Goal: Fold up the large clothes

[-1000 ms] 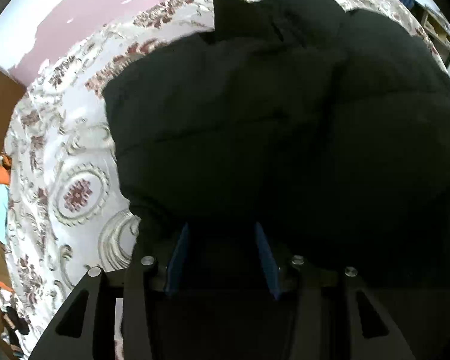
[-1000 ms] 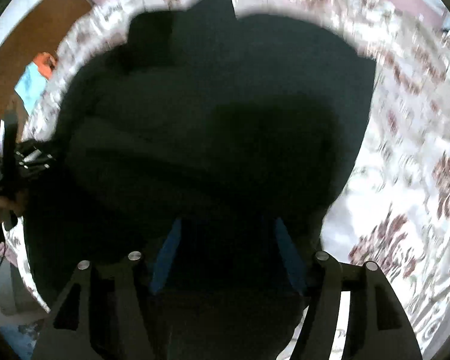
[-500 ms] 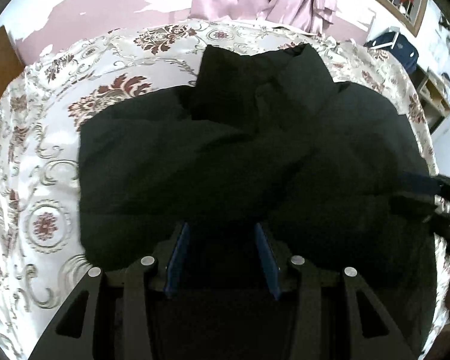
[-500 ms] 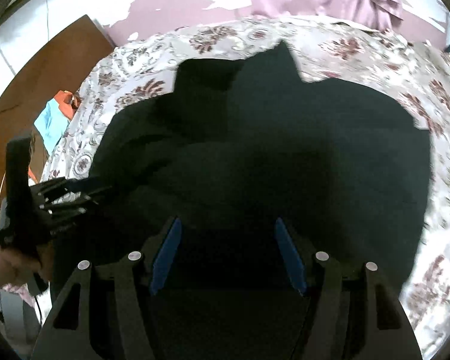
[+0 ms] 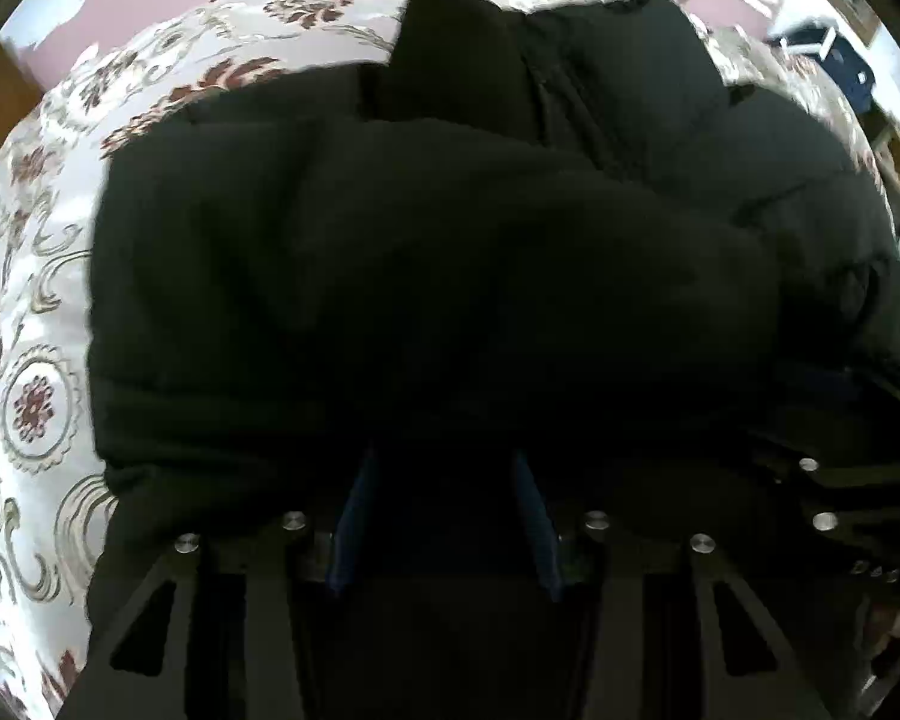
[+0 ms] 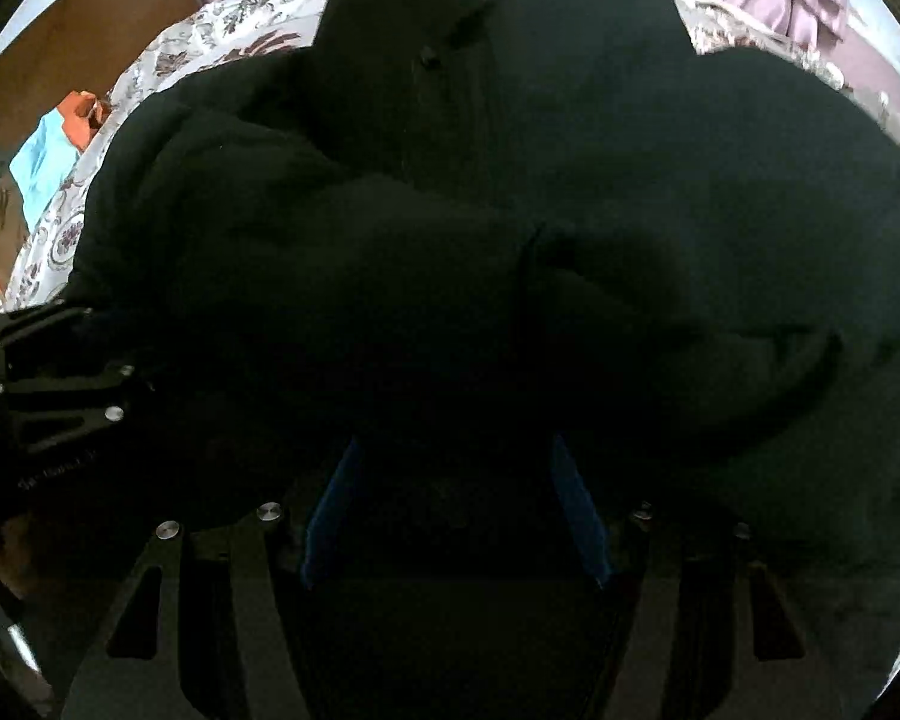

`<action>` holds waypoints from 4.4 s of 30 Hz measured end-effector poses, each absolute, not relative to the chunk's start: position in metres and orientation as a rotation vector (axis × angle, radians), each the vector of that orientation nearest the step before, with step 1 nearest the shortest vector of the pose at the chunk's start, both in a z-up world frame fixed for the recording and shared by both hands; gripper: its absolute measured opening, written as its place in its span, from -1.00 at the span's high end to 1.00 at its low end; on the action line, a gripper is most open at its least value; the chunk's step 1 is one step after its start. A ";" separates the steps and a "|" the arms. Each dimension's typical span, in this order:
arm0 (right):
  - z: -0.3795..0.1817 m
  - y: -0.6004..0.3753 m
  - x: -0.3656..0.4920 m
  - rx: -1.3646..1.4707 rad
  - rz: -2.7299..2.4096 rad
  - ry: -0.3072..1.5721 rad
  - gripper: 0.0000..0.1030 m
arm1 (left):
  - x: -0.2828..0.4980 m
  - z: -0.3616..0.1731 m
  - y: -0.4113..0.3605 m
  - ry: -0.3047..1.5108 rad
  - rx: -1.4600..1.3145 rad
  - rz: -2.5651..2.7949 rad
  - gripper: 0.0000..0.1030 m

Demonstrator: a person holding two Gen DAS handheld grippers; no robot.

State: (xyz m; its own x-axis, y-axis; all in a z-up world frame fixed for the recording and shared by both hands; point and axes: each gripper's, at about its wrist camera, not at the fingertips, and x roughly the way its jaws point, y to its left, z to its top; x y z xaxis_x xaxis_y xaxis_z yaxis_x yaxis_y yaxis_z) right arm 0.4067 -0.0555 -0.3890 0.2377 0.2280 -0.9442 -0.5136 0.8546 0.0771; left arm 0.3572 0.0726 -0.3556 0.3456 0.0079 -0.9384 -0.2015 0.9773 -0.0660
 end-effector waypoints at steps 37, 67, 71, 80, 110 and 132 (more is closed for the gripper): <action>-0.255 -0.050 0.587 -0.070 0.523 1.275 0.85 | 0.503 -0.263 0.133 1.098 -0.349 0.193 0.15; -0.319 -0.157 0.396 -0.122 0.521 1.052 0.86 | 0.309 -0.310 0.052 0.937 0.029 0.093 0.85; -0.325 -0.152 0.394 -0.196 0.525 1.017 0.86 | 0.300 -0.296 0.058 0.927 0.011 0.061 0.78; -0.314 -0.148 0.373 -0.359 0.554 0.957 0.85 | 0.257 -0.259 0.100 0.927 -0.181 0.126 0.77; -0.324 -0.097 0.401 -0.166 0.530 0.968 0.27 | 0.345 -0.340 0.051 1.035 -0.092 0.076 0.82; -0.356 -0.088 0.395 -0.245 0.507 1.006 0.06 | 0.343 -0.357 0.050 1.111 -0.158 0.115 0.77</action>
